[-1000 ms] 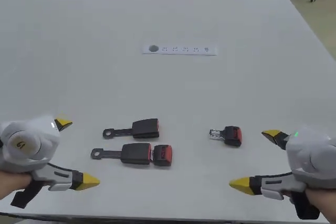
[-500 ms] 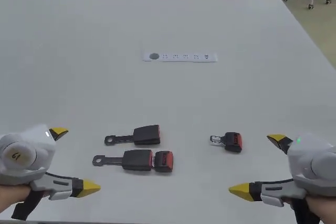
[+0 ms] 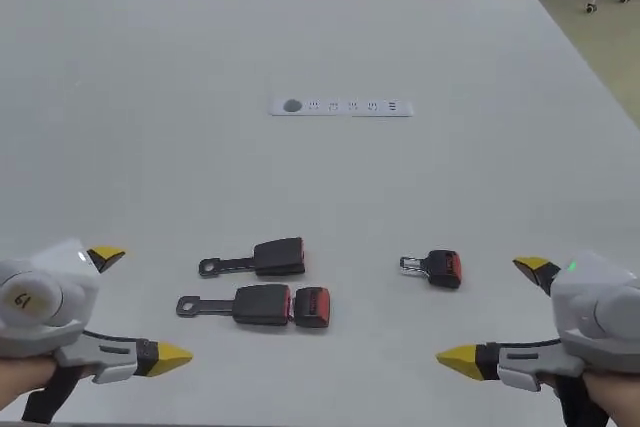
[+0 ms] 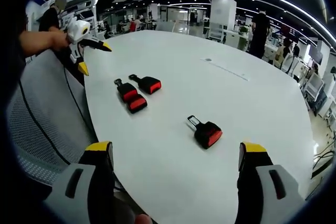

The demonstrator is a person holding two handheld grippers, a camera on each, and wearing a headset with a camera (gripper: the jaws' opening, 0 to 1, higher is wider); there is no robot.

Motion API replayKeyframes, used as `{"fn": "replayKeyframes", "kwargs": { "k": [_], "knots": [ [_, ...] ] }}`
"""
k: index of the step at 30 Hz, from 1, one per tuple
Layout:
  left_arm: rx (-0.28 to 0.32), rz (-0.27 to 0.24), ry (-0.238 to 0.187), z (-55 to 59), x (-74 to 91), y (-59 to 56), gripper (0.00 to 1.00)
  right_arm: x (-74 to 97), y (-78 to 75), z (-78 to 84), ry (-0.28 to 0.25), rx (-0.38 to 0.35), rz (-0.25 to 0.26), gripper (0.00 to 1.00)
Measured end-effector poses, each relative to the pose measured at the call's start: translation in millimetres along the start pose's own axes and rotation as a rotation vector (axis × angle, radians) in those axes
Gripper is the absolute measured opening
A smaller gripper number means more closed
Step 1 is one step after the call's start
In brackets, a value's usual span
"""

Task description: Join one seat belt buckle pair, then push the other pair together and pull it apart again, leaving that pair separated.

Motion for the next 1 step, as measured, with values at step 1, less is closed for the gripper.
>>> {"fn": "replayKeyframes", "kwargs": {
  "k": [1],
  "knots": [
    [0.001,-0.001,0.0,-1.6,0.5,-1.1,1.0,0.5,0.7,-0.2,0.001,0.0,0.0,0.99]
  ]
}}
Point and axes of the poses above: the centre of the closed fingertips' face, and the gripper's own axes: x roughly backward along the fingers, y roughly to its left, z roughly out of its underside, the point moved 4 cm from there along x, roughly backward along the fingers, and after that the axes turned 15 degrees about -x, right-handed, at the moved point
